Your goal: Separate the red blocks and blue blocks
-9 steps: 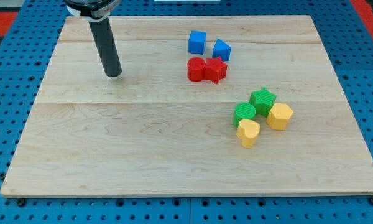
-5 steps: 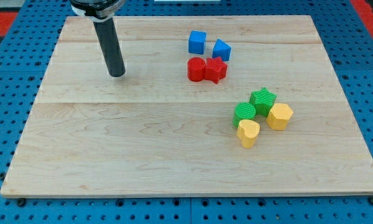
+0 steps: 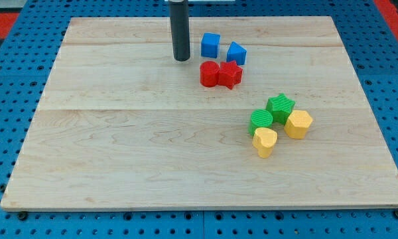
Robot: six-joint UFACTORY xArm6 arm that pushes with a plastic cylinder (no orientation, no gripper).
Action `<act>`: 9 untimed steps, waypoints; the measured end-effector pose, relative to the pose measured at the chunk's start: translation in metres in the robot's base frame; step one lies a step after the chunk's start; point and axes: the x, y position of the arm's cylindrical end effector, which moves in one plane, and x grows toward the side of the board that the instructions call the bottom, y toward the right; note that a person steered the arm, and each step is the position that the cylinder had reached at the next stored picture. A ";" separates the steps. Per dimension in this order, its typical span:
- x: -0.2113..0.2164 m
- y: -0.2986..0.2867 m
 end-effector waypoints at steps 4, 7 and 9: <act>0.013 -0.003; 0.012 -0.006; -0.032 0.014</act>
